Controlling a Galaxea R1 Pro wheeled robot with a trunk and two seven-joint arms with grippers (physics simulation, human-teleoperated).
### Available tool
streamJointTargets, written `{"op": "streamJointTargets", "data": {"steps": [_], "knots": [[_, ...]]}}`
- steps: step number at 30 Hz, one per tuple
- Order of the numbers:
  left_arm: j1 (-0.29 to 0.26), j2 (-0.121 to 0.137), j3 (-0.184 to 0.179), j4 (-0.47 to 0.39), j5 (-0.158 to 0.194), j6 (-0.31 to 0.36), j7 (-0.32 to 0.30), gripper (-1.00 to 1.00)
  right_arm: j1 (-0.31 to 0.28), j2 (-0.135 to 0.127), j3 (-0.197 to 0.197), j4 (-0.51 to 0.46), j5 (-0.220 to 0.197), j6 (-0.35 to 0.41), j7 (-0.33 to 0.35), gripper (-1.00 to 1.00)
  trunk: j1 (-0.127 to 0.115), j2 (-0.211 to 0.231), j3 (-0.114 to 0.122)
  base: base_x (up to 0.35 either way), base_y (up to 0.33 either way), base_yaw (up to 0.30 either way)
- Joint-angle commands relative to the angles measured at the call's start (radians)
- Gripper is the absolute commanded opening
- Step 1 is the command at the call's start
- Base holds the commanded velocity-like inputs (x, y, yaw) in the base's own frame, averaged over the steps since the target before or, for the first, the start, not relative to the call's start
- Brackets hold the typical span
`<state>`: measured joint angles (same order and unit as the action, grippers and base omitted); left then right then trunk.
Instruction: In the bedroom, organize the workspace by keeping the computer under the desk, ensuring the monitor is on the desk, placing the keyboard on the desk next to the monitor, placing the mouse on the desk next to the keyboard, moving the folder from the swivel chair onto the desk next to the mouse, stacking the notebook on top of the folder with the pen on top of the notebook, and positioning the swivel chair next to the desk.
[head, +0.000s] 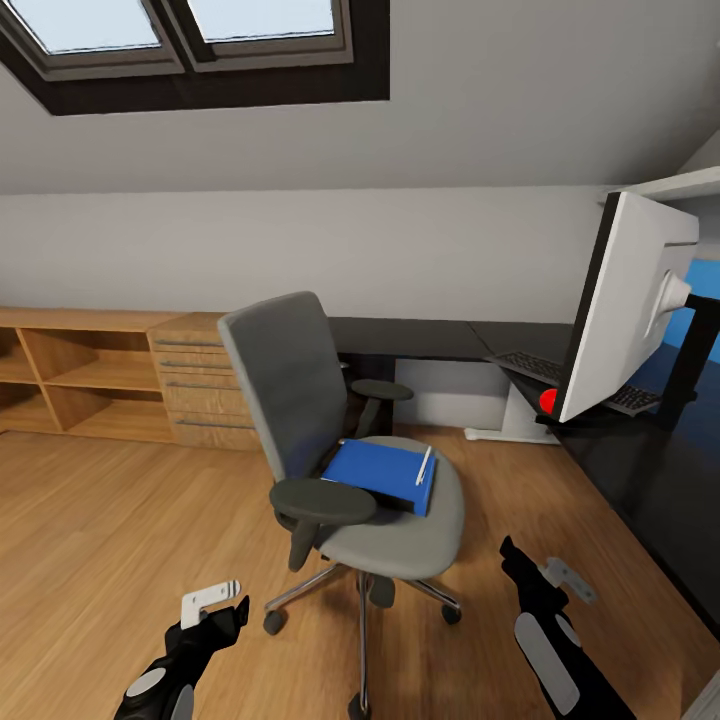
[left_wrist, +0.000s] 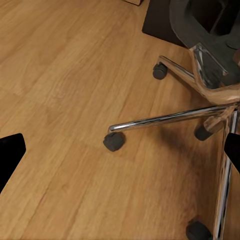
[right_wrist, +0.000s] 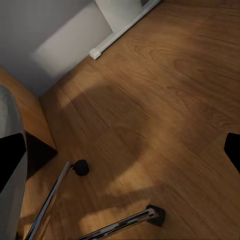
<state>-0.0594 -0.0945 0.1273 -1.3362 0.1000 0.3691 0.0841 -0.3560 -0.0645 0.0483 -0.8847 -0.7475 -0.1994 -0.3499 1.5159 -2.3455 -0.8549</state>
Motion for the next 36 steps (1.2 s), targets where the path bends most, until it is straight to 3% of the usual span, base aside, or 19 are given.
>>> {"op": "streamJointTargets", "data": {"steps": [1,5,10,12,15,16,20,21,24,30,36], "knots": [[0.000,-0.001,0.001,-0.001,0.010,0.005,0.005,1.00,-0.001,-0.001,0.005,0.000,-0.010,-0.007,-0.004,1.00,0.000,0.000,-0.001,0.000,0.000,0.000],[0.000,-0.001,0.001,-0.001,0.010,0.005,0.005,1.00,-0.001,-0.003,0.004,-0.002,-0.012,0.003,-0.002,1.00,0.000,0.000,-0.001,0.000,0.000,0.000],[0.000,-0.001,0.002,-0.001,0.010,0.005,0.005,1.00,-0.003,-0.036,-0.012,-0.008,-0.026,0.128,0.024,1.00,0.000,0.000,-0.001,0.000,0.000,0.000],[0.000,-0.001,0.002,-0.001,0.010,0.005,0.006,1.00,-0.018,-0.046,-0.033,-0.007,-0.055,0.197,0.045,1.00,0.000,0.000,-0.001,0.000,0.000,0.000],[0.000,-0.001,0.002,-0.001,0.011,0.005,0.006,1.00,-0.093,-0.056,-0.071,0.020,-0.105,0.291,0.068,1.00,0.000,0.000,-0.001,0.000,0.000,0.000],[0.000,-0.001,0.002,-0.001,0.011,0.005,0.006,1.00,-0.145,-0.064,-0.089,0.061,-0.125,0.337,0.075,1.00,0.000,0.000,-0.001,0.000,0.000,0.000],[0.000,-0.001,0.003,-0.001,0.012,0.005,0.006,1.00,-0.250,-0.086,-0.110,0.187,-0.153,0.412,0.102,1.00,0.000,0.000,-0.001,0.000,0.000,0.000],[0.000,-0.001,0.004,-0.001,0.012,0.005,0.006,1.00,-0.297,-0.097,-0.115,0.261,-0.165,0.436,0.134,1.00,0.000,0.000,-0.001,0.000,0.000,0.000],[0.000,0.000,0.007,-0.002,0.012,0.005,0.006,1.00,-0.358,-0.110,-0.120,0.375,-0.185,0.457,0.200,1.00,0.000,0.000,-0.001,0.000,0.000,0.000],[0.000,0.000,0.036,-0.005,0.012,0.004,0.006,1.00,-0.439,-0.130,-0.123,0.605,-0.214,0.462,0.345,1.00,0.000,0.000,-0.001,0.000,0.000,0.000],[0.000,-0.002,0.044,-0.005,0.012,-0.008,0.005,1.00,-0.452,-0.130,-0.127,0.649,-0.225,0.467,0.372,1.00,0.000,0.000,-0.001,0.125,0.000,0.000]]}}
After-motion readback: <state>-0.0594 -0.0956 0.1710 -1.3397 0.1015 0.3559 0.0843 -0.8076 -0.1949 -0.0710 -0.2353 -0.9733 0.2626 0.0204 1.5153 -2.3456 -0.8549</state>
